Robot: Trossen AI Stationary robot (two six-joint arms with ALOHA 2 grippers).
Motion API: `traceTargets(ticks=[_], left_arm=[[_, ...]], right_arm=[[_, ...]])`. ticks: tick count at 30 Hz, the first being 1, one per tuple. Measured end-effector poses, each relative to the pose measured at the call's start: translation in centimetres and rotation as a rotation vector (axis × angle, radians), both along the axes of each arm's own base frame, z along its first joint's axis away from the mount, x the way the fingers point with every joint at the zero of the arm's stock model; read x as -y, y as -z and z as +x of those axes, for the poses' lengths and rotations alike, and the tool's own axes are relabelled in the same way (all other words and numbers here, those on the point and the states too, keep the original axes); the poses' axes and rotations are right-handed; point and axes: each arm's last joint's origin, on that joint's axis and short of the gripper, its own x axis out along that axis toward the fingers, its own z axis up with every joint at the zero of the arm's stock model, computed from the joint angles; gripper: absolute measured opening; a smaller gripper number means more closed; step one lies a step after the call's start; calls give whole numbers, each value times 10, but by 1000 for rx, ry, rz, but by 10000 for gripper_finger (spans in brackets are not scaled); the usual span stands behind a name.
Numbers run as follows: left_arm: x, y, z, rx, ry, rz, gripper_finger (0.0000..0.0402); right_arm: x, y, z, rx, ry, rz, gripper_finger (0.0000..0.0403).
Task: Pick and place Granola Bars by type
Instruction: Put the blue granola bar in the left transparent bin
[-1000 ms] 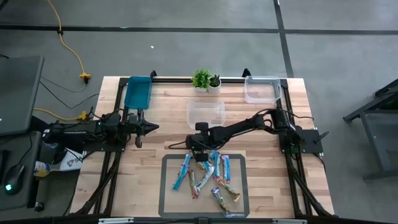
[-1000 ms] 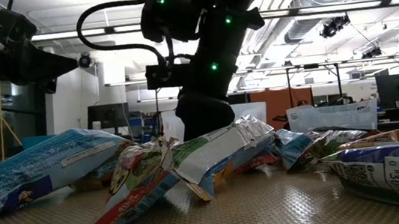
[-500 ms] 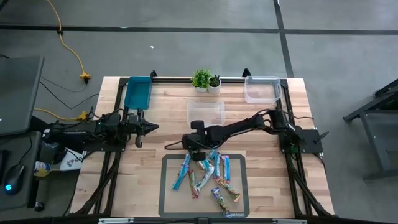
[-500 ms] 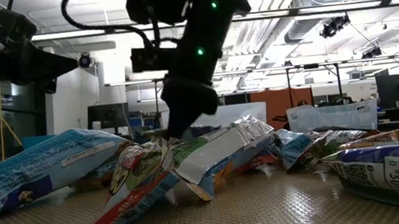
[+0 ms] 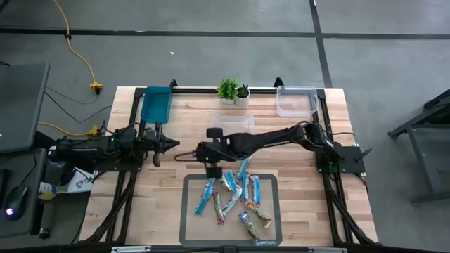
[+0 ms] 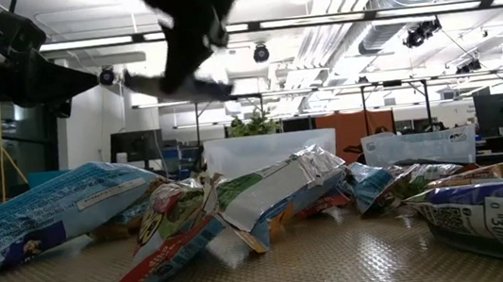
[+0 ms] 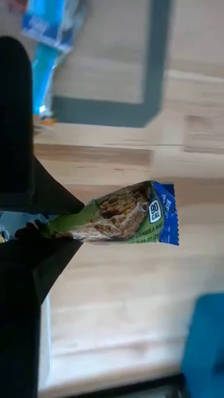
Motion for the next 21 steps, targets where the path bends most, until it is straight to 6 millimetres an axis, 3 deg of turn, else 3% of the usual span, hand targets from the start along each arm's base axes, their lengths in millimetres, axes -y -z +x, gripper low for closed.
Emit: traceTargets(ticks=[6, 11, 15, 21], left_arm=[[0, 0, 0, 0, 0, 0, 1], [0, 0, 0, 0, 0, 0, 1], [0, 0, 0, 0, 0, 0, 1], [0, 0, 0, 0, 0, 0, 1]], right_arm=[[13, -41, -5, 16, 85, -83, 35], [29, -59, -15, -33, 160, -164, 31], [49, -56, -22, -109, 232, -186, 34], [89, -26, -30, -243, 336, -140, 32]])
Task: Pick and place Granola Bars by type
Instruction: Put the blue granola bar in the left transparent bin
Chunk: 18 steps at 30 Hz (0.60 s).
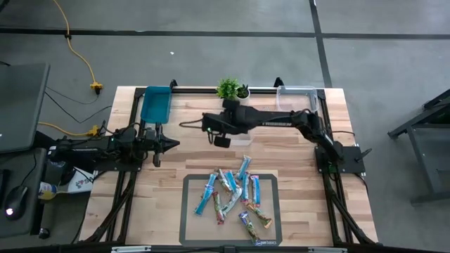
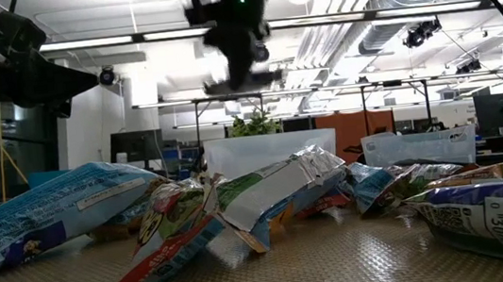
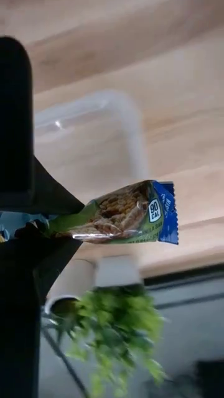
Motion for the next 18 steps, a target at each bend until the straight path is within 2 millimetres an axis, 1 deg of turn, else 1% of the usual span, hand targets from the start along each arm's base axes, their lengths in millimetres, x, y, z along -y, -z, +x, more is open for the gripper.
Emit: traceTargets(ticks=[4, 7, 11, 13, 15, 18], left_arm=[[0, 0, 0, 0, 0, 0, 1], [0, 0, 0, 0, 0, 0, 1], [0, 0, 0, 0, 0, 0, 1], [0, 0, 0, 0, 0, 0, 1], [0, 0, 0, 0, 0, 0, 1], [0, 0, 0, 0, 0, 0, 1]], right_arm=[[23, 30, -8, -100, 25, 73, 29], [35, 54, -15, -177, 9, 146, 31], [44, 83, -24, -252, -35, 216, 29], [45, 94, -28, -275, -58, 237, 28], [47, 102, -30, -283, -74, 252, 27], [46, 109, -29, -263, -86, 278, 30]])
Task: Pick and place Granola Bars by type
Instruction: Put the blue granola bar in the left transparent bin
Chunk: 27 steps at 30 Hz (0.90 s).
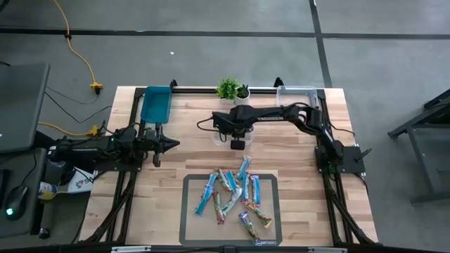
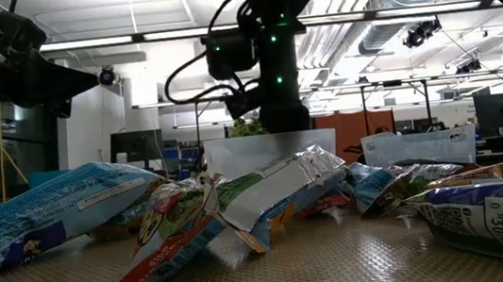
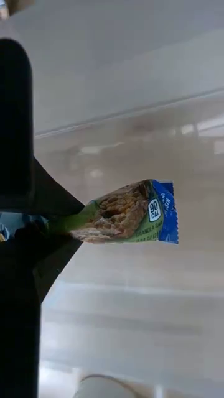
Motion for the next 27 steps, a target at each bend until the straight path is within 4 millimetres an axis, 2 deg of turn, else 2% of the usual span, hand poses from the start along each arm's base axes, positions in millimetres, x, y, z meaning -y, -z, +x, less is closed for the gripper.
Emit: traceTargets(ticks=[8, 14, 27], left_arm=[[0, 0, 0, 0, 0, 0, 1], [0, 0, 0, 0, 0, 0, 1], [0, 0, 0, 0, 0, 0, 1]], right_arm=[[-1, 0, 13, 151, -9, 63, 31], [0, -1, 15, 176, -12, 68, 31], [0, -1, 14, 161, -14, 45, 92]])
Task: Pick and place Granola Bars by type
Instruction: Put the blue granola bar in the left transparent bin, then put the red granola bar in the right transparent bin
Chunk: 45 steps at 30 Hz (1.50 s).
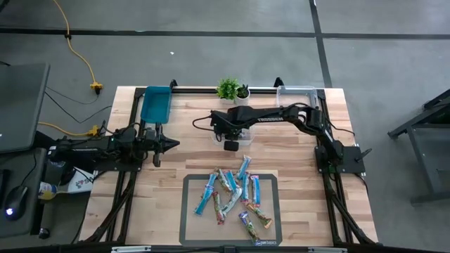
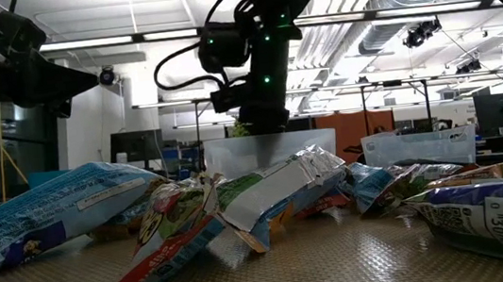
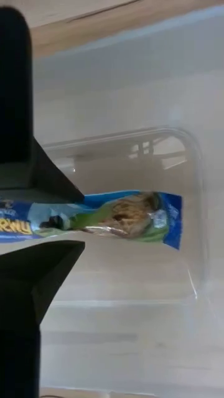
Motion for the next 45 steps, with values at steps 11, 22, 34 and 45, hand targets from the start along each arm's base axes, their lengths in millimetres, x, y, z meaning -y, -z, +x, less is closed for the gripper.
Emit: traceTargets(ticks=[11, 22, 34, 45], left_arm=[[0, 0, 0, 0, 0, 0, 1], [0, 0, 0, 0, 0, 0, 1], [0, 0, 0, 0, 0, 0, 1], [0, 0, 0, 0, 0, 0, 1]], right_arm=[[2, -32, 3, -16, 10, -41, 137], [-11, -122, 16, 208, 34, 39, 140], [-71, -183, 1, 366, -63, 304, 140], [-177, -169, -13, 209, -173, 356, 140]])
